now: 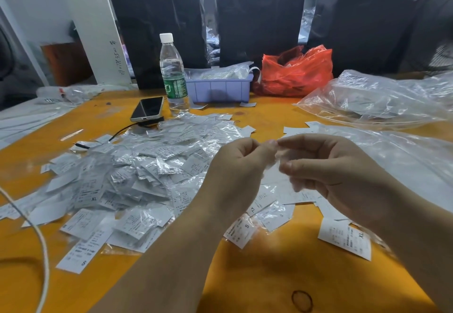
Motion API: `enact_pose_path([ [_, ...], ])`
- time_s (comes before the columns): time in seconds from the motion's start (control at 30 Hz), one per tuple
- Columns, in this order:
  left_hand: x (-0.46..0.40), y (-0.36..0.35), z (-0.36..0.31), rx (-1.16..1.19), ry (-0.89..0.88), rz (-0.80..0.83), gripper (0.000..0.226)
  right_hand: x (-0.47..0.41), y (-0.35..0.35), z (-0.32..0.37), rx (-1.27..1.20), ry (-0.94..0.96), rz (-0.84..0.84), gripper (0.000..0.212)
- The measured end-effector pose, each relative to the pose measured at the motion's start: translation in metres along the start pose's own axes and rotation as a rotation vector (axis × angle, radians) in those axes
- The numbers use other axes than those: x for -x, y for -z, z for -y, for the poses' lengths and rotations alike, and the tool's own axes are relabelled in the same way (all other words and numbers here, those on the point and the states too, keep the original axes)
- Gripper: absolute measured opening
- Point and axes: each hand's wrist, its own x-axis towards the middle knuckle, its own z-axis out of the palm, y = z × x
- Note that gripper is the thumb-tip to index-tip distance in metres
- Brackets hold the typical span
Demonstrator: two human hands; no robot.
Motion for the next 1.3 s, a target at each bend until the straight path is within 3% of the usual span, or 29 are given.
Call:
enact_pose_path([
  [0.13,-0.0021,0.0008,-0.0024,0.043,0.070,0.033,0.037,-0.0013,0.0030,-0.0008,-0.026,0.034,-0.112,0.024],
  [0.3,-0.0007,0.0007,-0.0028,0.072,0.001,0.038,0.011,-0.0033,0.0029,-0.0020,-0.025,-0.027,-0.075,0.021],
  [0.5,0.0005,0.0023,-0.0029,-0.004,-0.040,0.060,0.018,-0.0036,0.0038,-0.0012,0.053,-0.085,0.077,0.019],
  [0.6,-0.0004,0.0030,-0.0034,0.055,-0.014,0.056,0.017,-0.0029,0.0041,-0.0015,0.058,-0.057,0.036,0.028],
  [0.83,-0.0037,0.0066,-0.0065,0.245,-0.020,-0.066,0.015,-0.0051,0.0047,0.0006,-0.068,-0.055,-0.105,0.012],
  [1.1,-0.0035,0.0088,-0.0049,0.191,-0.081,-0.088,0.026,-0.0048,0.0048,0.0016,-0.125,-0.072,-0.073,0.008],
  [1.3,-0.0021,0.0071,-0.0054,0.159,-0.089,-0.057,0.030,-0.0050,0.0041,0.0023,-0.104,-0.078,-0.081,0.023],
])
